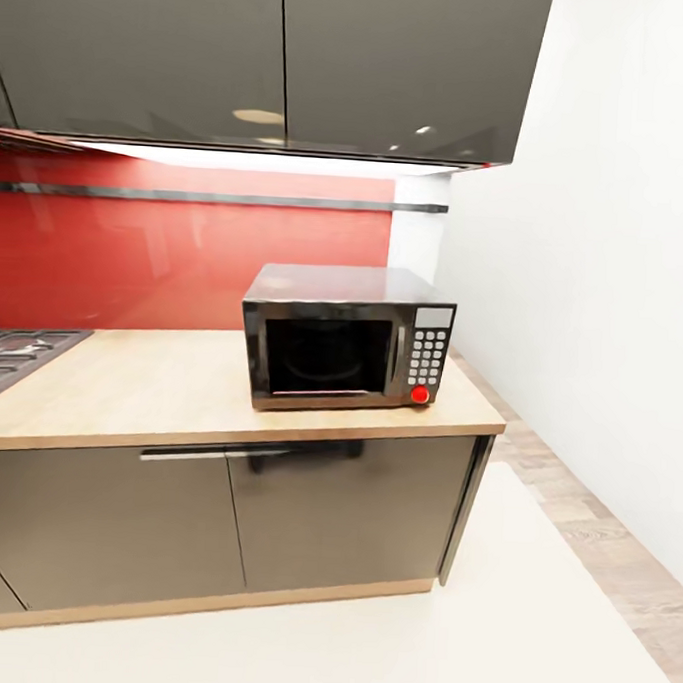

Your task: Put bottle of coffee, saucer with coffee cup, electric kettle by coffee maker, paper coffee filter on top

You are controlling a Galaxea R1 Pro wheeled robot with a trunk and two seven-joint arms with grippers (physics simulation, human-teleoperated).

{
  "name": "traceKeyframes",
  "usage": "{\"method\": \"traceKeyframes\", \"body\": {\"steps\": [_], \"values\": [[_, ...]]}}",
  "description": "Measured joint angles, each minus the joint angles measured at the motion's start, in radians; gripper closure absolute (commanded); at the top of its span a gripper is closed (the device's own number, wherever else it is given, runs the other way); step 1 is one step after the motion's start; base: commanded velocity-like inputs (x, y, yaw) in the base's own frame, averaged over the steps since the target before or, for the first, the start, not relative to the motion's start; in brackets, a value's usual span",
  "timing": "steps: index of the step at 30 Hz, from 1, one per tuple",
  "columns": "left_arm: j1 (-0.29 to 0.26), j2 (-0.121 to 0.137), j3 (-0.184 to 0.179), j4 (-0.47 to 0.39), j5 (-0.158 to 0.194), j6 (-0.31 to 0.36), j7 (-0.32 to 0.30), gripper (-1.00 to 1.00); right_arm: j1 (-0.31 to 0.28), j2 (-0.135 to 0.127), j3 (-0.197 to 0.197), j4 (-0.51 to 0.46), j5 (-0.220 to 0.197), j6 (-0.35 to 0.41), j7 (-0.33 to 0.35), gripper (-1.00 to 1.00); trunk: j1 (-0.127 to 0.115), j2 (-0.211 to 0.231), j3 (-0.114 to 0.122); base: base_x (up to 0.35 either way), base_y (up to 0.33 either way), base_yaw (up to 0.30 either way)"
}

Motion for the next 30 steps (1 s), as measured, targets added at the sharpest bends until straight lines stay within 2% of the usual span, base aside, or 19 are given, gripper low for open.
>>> {"method": "traceKeyframes", "body": {"steps": [11, 22, 30], "values": [[0.000, 0.001, 0.001, 0.000, 0.000, 0.002, 0.001, -1.00, 0.000, 0.002, 0.004, 0.000, 0.000, 0.000, 0.000, -1.00, -0.042, 0.077, 0.029, 0.000, 0.000, 0.245], [0.000, 0.001, 0.011, 0.000, 0.000, 0.002, 0.001, -1.00, 0.000, 0.001, 0.004, 0.032, 0.000, 0.001, 0.002, -1.00, -0.084, 0.154, 0.064, 0.000, 0.000, 0.048], [0.000, 0.001, 0.014, -0.001, -0.001, 0.002, 0.001, -1.00, 0.000, 0.002, 0.006, 0.037, 0.001, 0.001, 0.002, -1.00, -0.115, 0.210, 0.089, 0.000, 0.000, 0.230]]}}
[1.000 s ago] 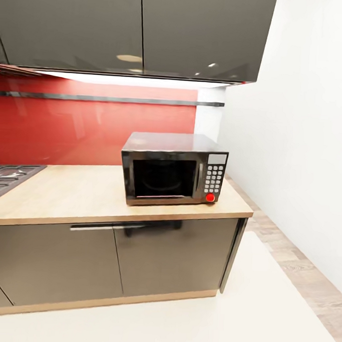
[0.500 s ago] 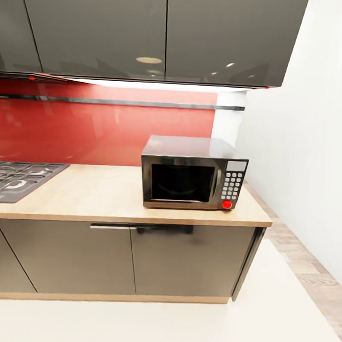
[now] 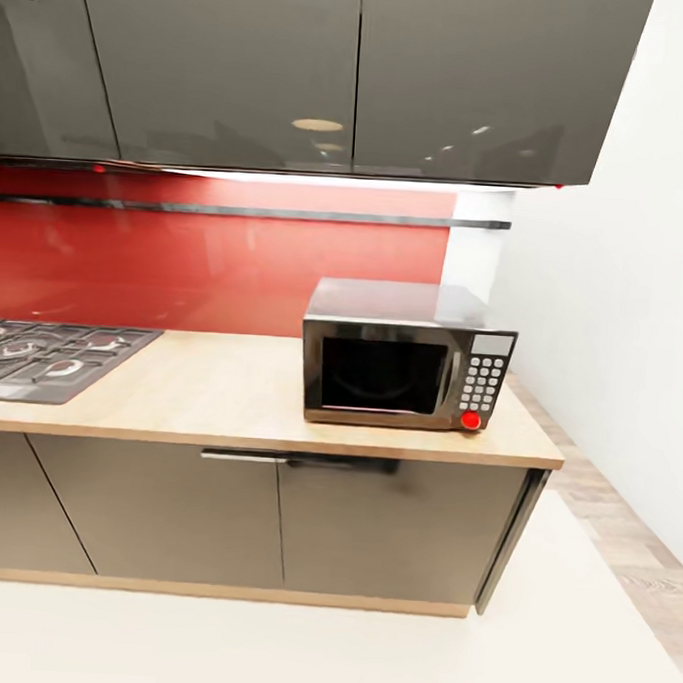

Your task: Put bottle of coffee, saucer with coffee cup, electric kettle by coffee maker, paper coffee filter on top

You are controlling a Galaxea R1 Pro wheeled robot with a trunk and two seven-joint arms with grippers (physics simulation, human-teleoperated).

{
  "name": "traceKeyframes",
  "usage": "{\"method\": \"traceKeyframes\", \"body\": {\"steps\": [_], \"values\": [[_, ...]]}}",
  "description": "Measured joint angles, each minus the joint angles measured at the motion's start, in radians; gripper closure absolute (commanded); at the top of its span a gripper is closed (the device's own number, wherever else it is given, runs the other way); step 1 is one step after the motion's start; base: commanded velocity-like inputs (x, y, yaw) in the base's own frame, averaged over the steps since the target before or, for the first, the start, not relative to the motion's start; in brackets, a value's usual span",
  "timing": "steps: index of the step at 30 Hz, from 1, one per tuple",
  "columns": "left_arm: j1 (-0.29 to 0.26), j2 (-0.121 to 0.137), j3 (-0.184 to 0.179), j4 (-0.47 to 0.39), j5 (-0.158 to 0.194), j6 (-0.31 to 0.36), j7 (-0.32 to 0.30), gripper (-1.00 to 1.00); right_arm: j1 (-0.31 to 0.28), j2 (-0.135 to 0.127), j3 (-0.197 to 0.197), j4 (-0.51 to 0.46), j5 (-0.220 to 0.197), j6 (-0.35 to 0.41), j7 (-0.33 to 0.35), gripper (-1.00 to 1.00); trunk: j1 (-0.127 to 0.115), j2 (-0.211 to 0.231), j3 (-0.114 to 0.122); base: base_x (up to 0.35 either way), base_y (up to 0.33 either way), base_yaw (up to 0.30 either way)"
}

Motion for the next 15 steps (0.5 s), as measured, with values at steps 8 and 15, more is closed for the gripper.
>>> {"method": "traceKeyframes", "body": {"steps": [8, 15], "values": [[-0.001, 0.000, 0.000, 0.000, 0.000, 0.000, 0.000, -1.00, 0.000, 0.000, 0.000, 0.002, 0.000, 0.000, 0.000, -1.00, -0.031, 0.056, 0.025, 0.000, 0.000, 0.276], [0.000, 0.000, 0.000, 0.000, 0.000, 0.000, 0.000, -1.00, 0.000, 0.000, 0.000, 0.002, 0.000, 0.000, 0.000, -1.00, -0.058, 0.105, 0.047, 0.000, 0.000, 0.278]]}}
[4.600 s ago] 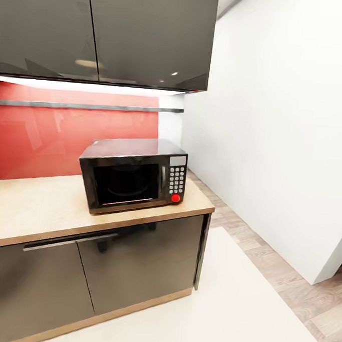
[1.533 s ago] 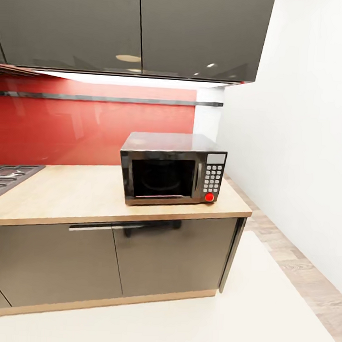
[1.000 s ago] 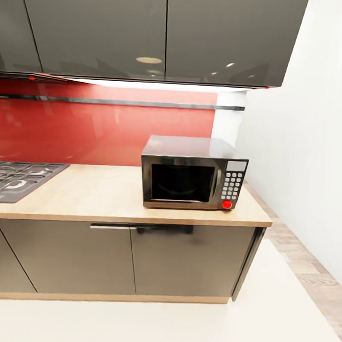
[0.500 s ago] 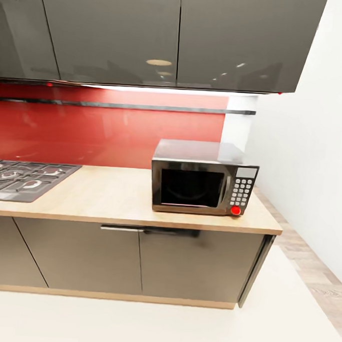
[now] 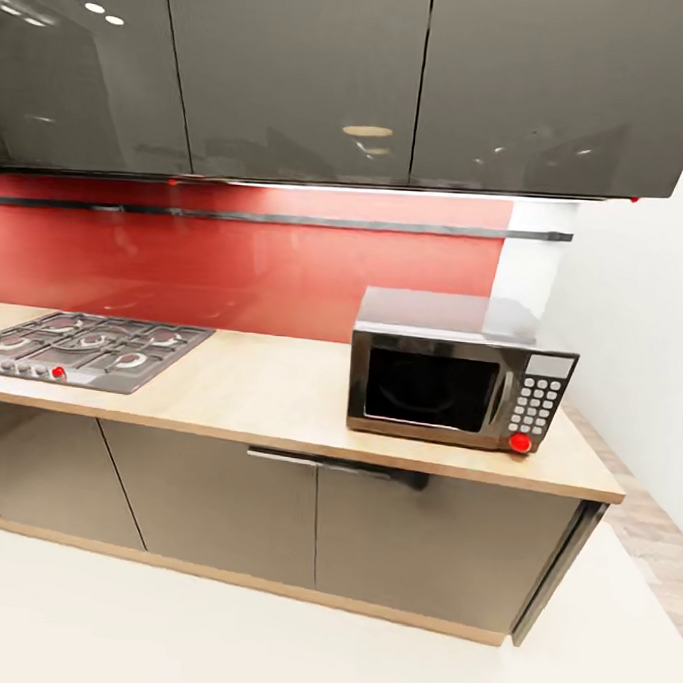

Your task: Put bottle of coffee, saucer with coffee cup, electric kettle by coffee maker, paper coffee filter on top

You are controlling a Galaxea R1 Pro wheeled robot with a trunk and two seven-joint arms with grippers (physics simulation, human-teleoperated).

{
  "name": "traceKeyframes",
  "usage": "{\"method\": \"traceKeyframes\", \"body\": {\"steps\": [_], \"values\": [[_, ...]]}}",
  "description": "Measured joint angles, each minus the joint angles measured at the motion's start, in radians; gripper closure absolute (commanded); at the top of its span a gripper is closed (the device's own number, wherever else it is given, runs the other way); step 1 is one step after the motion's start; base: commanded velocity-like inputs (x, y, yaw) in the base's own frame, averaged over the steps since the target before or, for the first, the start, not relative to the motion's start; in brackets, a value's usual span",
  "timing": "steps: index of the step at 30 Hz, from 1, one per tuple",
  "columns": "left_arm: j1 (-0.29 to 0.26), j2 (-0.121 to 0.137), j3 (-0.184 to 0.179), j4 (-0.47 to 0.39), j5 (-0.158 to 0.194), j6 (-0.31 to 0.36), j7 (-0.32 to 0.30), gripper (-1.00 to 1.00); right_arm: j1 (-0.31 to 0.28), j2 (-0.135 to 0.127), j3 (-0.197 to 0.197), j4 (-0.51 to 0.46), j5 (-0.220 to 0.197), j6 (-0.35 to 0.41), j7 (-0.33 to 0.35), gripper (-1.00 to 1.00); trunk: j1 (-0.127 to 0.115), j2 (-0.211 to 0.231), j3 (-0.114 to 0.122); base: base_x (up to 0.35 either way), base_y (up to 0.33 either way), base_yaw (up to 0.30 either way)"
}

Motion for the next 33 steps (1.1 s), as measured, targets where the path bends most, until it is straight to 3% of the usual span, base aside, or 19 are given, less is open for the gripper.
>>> {"method": "traceKeyframes", "body": {"steps": [33], "values": [[0.000, 0.000, 0.000, 0.000, 0.000, 0.000, 0.000, -1.00, 0.000, 0.000, 0.000, 0.000, 0.001, 0.000, 0.000, -1.00, -0.127, 0.231, 0.104, 0.000, 0.000, 0.278]]}}
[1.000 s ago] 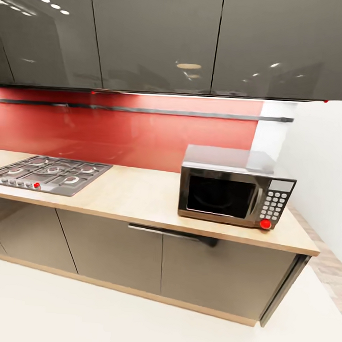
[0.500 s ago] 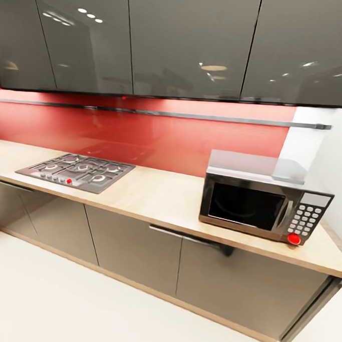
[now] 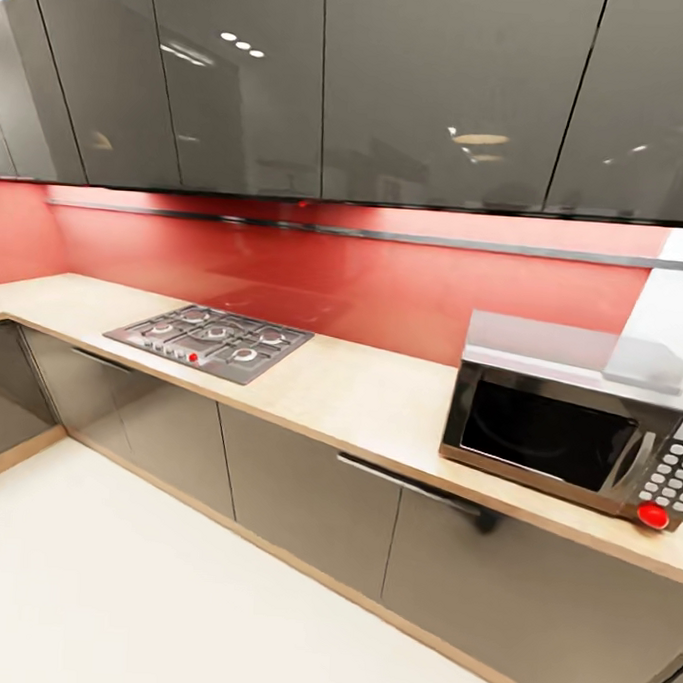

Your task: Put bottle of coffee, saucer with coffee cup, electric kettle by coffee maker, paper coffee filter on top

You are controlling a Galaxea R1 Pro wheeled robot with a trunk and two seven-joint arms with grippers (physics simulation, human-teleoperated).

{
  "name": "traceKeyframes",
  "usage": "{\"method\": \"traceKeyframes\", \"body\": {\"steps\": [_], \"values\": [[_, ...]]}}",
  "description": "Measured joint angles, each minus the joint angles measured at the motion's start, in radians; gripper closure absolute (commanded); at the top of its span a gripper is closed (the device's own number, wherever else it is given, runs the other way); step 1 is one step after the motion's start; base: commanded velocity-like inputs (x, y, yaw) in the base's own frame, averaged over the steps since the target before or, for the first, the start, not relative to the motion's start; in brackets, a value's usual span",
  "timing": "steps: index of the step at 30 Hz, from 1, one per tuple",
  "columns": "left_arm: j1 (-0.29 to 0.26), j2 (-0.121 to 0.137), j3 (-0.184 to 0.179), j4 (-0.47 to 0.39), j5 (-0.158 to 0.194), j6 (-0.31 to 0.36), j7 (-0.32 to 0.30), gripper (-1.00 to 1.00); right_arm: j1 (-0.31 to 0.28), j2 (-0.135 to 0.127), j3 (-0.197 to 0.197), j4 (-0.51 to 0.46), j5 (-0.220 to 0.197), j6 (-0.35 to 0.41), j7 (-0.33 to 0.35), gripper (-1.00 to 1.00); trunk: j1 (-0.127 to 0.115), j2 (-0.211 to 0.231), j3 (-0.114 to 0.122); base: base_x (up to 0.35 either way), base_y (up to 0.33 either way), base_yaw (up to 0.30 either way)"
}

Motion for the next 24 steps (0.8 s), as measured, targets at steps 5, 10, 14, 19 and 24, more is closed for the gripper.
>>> {"method": "traceKeyframes", "body": {"steps": [5, 10, 14, 19, 24], "values": [[0.000, 0.000, 0.000, 0.000, 0.000, 0.000, 0.000, -1.00, 0.000, 0.000, 0.000, 0.000, 0.000, 0.000, 0.000, -1.00, -0.019, 0.035, 0.016, 0.000, 0.000, 0.278], [0.000, 0.000, 0.000, 0.000, 0.000, 0.000, 0.000, -1.00, 0.000, 0.000, 0.000, 0.000, 0.000, 0.000, 0.000, -1.00, -0.038, 0.070, 0.031, 0.000, 0.000, 0.278], [-0.001, 0.000, 0.000, 0.000, 0.000, 0.000, 0.000, -1.00, 0.000, 0.000, 0.000, 0.000, 0.000, 0.000, 0.000, -1.00, -0.054, 0.098, 0.044, 0.000, 0.000, 0.278], [0.000, 0.000, 0.000, 0.000, 0.000, 0.000, 0.000, -1.00, 0.000, 0.000, 0.000, 0.000, 0.000, 0.000, 0.000, -1.00, -0.073, 0.133, 0.060, 0.000, 0.000, 0.278], [-0.001, 0.000, 0.000, 0.000, 0.000, 0.000, 0.000, -1.00, 0.000, 0.000, 0.000, 0.000, 0.000, 0.000, 0.000, -1.00, -0.092, 0.168, 0.075, 0.000, 0.000, 0.278]]}}
